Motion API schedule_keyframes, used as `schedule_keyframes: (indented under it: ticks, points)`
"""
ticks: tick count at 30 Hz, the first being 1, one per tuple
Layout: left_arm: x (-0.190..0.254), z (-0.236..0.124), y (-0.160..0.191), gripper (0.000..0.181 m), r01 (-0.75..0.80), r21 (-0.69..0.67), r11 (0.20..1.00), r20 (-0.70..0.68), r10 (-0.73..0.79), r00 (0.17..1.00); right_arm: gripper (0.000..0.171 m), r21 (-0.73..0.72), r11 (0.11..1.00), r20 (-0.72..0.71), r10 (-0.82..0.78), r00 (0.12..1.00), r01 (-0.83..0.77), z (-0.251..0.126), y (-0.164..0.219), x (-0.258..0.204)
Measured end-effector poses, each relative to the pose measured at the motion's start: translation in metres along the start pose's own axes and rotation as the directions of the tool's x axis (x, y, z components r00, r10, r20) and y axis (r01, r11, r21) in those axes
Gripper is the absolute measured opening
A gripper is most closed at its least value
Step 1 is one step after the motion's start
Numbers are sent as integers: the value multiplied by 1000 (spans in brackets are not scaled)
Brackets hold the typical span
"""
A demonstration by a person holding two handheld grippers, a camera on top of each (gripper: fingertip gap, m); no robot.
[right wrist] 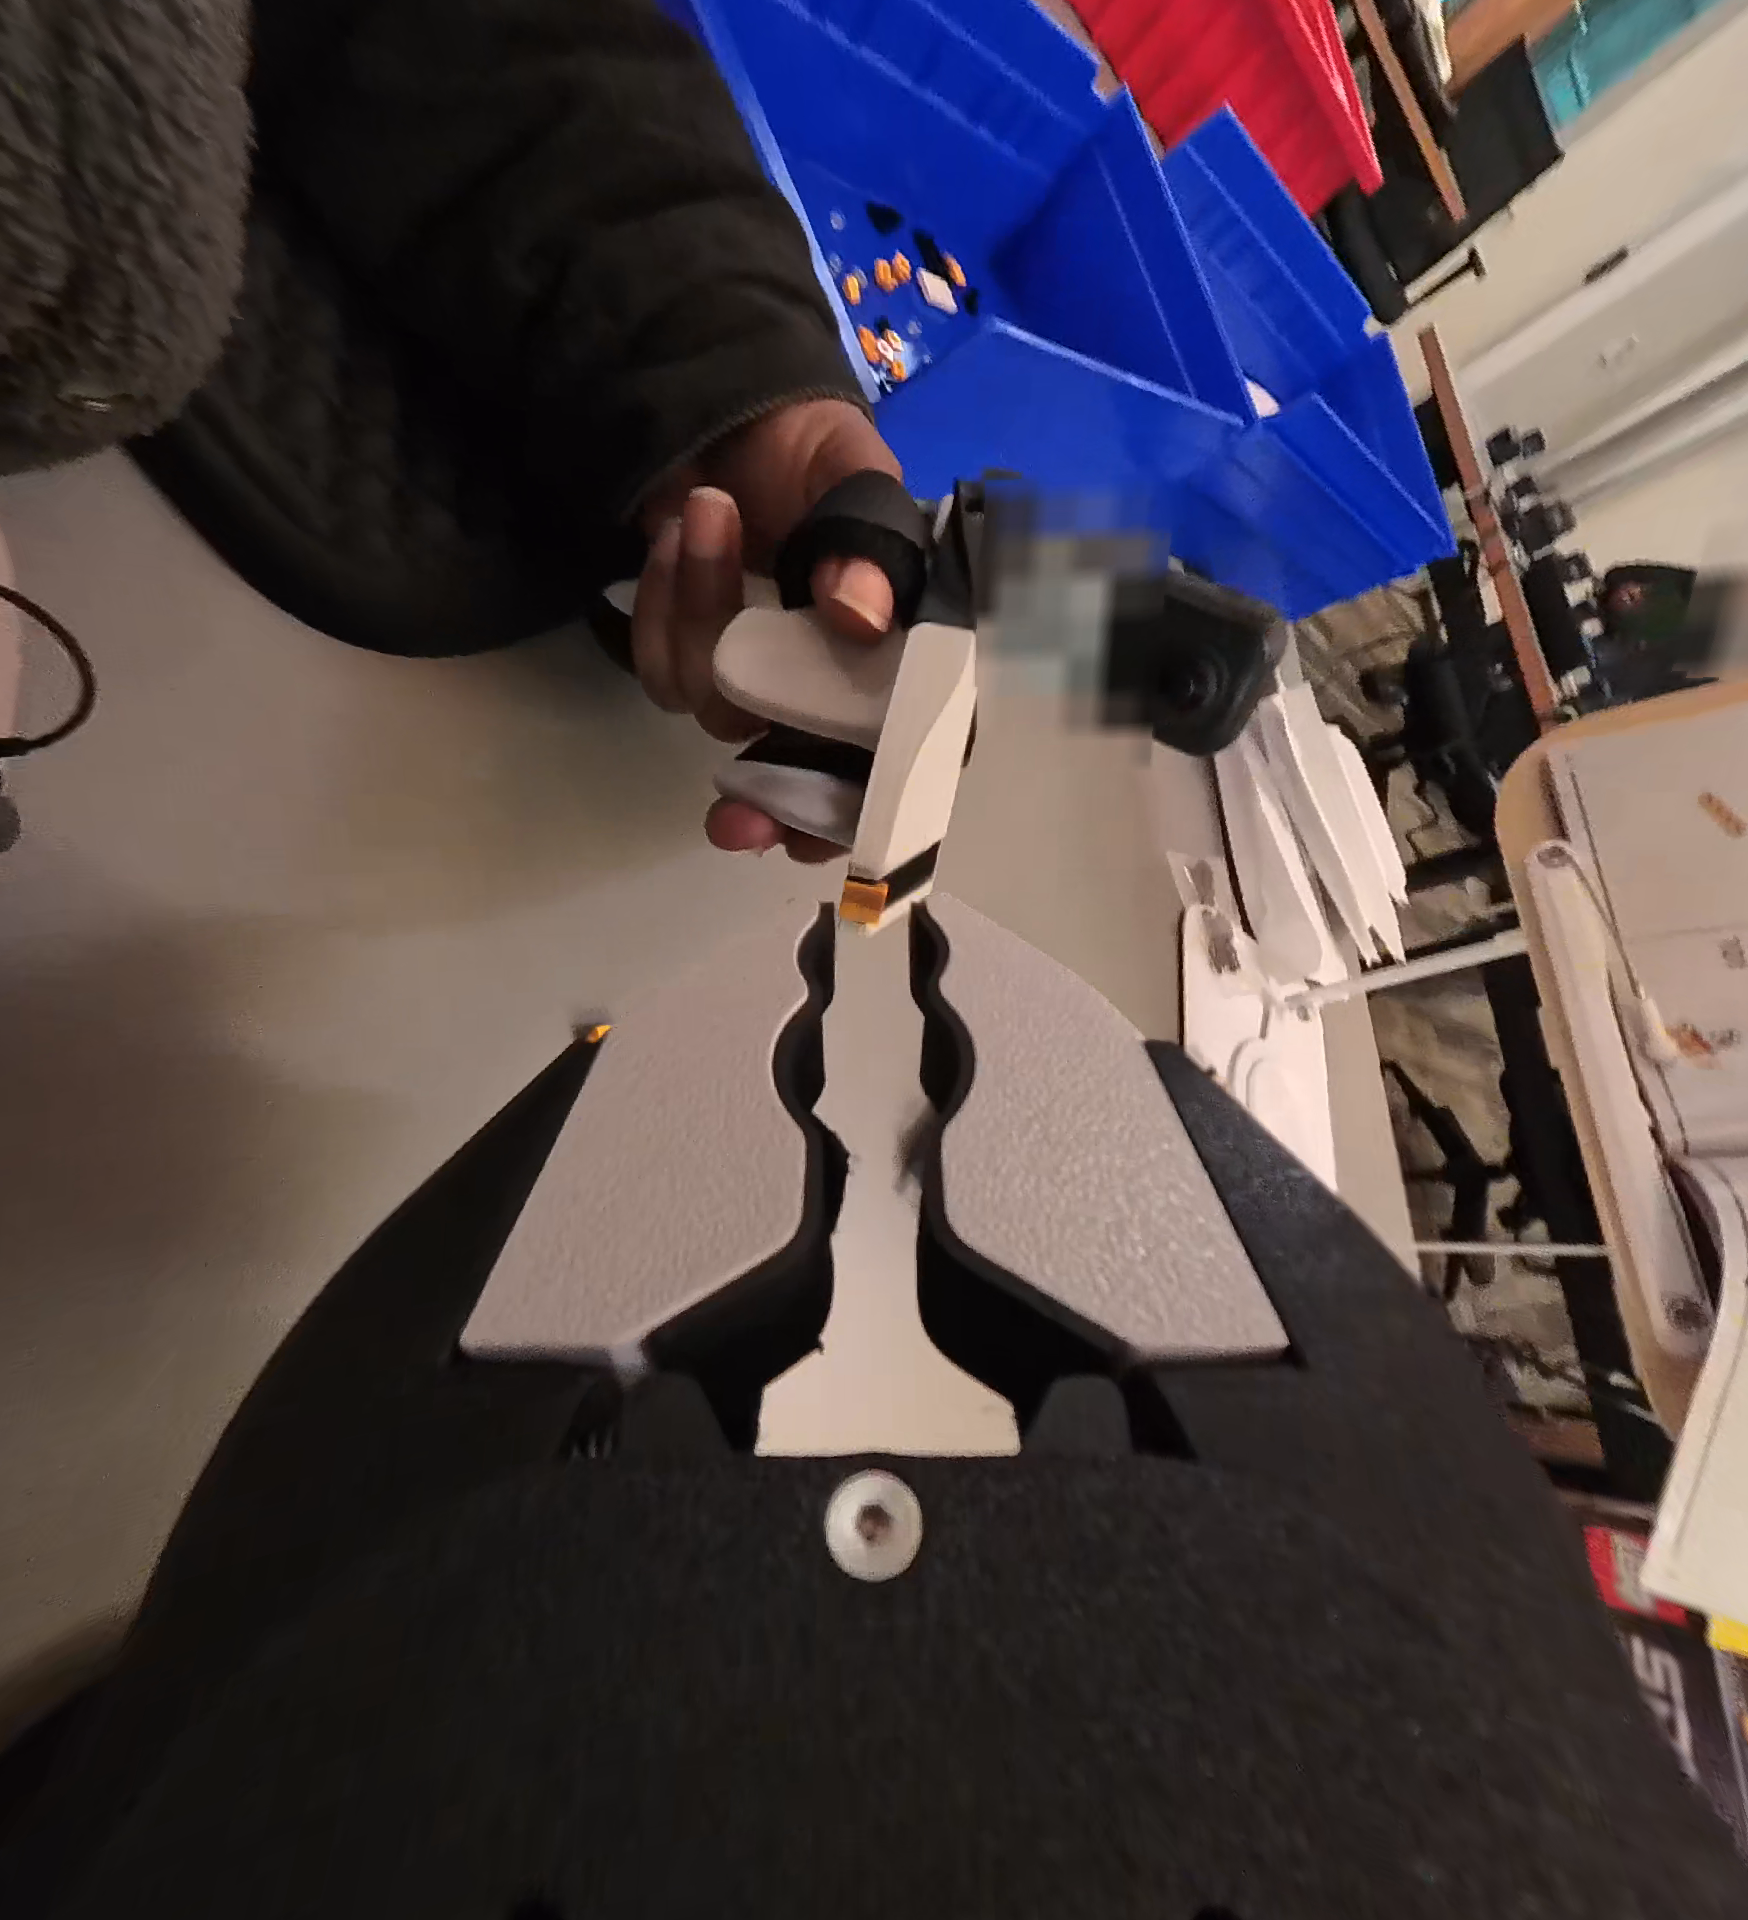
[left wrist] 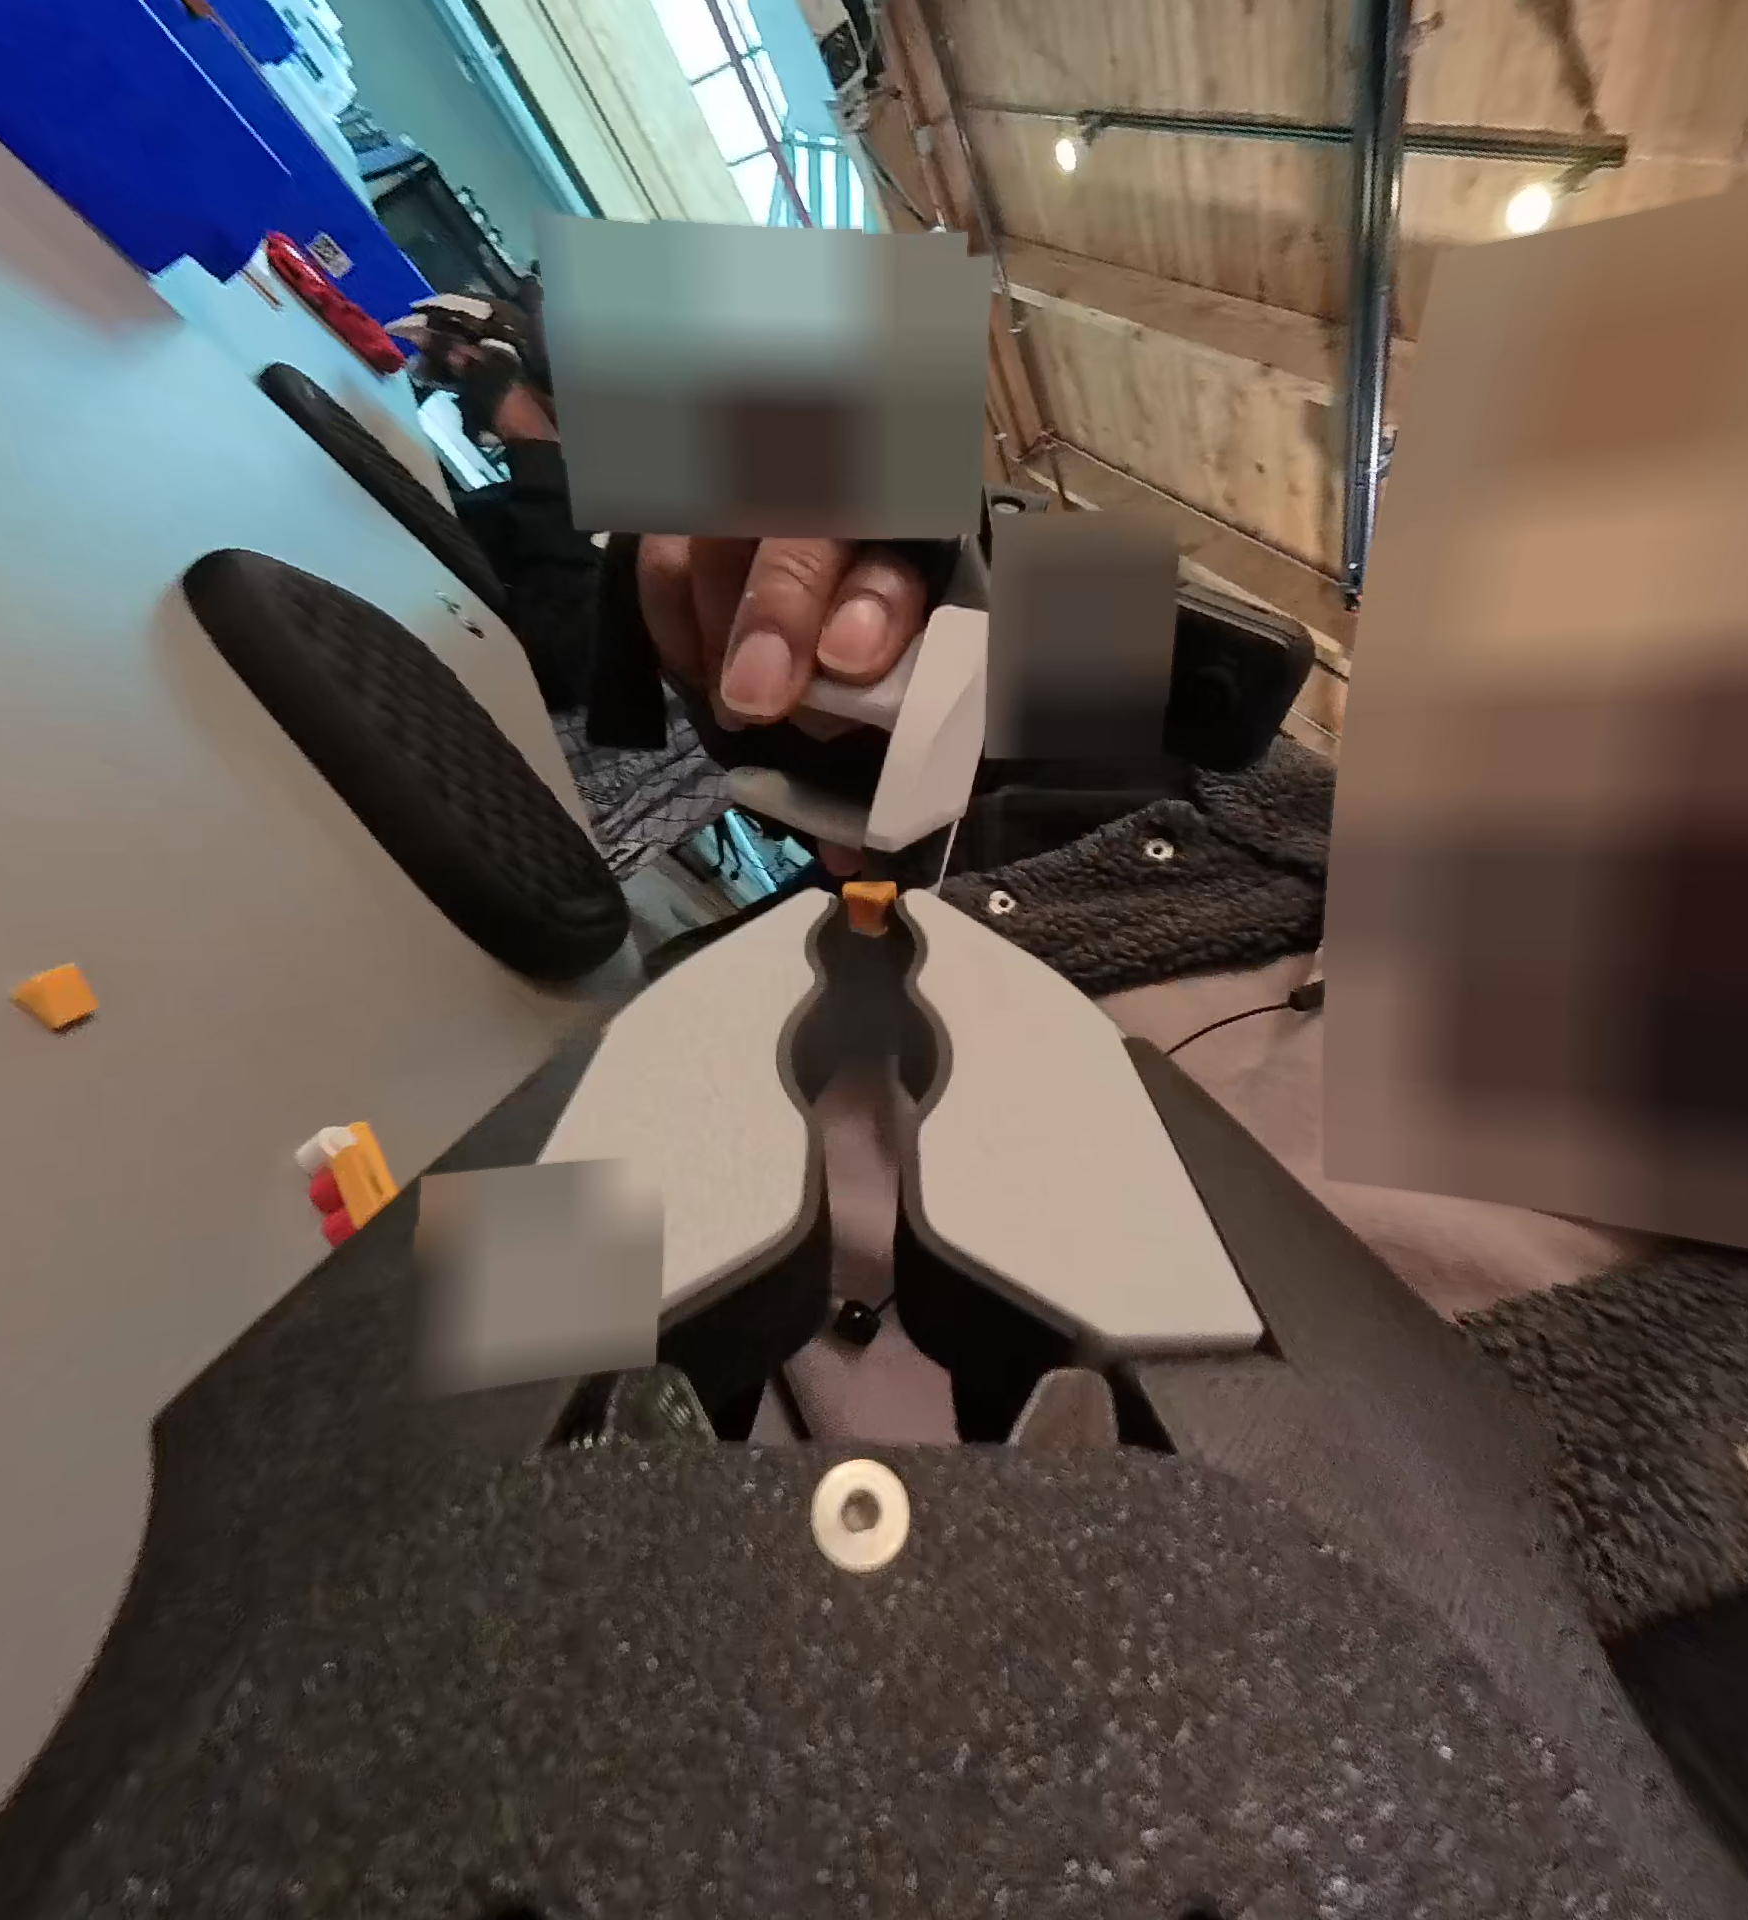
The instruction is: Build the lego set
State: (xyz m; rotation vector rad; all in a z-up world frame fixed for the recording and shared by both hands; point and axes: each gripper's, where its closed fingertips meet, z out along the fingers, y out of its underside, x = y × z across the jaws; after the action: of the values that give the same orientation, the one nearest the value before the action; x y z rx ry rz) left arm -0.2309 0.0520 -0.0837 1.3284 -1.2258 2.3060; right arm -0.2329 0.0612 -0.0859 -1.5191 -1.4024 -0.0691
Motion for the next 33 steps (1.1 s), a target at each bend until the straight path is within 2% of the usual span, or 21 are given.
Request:
schedule_keyframes:
  ticks: [7, 10, 13, 15, 17, 20, 22, 28, 33]
  points:
    - [4, 3, 4, 7, 25, -17, 1000, -37, -25, 999, 8, 29, 1000, 42, -2, 999, 0, 1, -5, -5]
    - [0, 2, 2, 7, 33, 0, 999, -15, -33, 999, 7, 7, 993, 51, 117, 992, -118, 3, -1, -4]
    - [-16, -4, -5, 18, -37, 35, 999, 116, 33, 993, 8, -88, 940, 47, 334, 941, -329, 8, 20, -4]
    - [-34, -10, -2, 23, -158, -47, 986, 290, 165, 943, 8, -182, 857, 48, 497, 866, -482, 11, 41, -10]
    - [-51, -15, 8, 23, -262, -199, 944, 421, 324, 847, 8, -278, 738, 48, 649, 759, -614, 15, 62, -23]
    - [-64, -12, 24, 23, -310, -355, 882, 461, 454, 763, 8, -375, 556, 75, 816, 574, -742, 21, 75, -45]
    - [-73, -12, 35, 23, -316, -448, 836, 469, 521, 713, 8, -425, 491, 59, 853, 518, -760, 25, 82, -53]
    - [-90, -15, 51, 25, -351, -645, 679, 438, 705, 558, 8, -482, 459, 38, 862, 506, -746, 34, 91, -65]
    - [-97, -17, 56, 25, -339, -700, 629, 427, 749, 507, 8, -482, 458, 36, 862, 506, -746, 37, 93, -66]
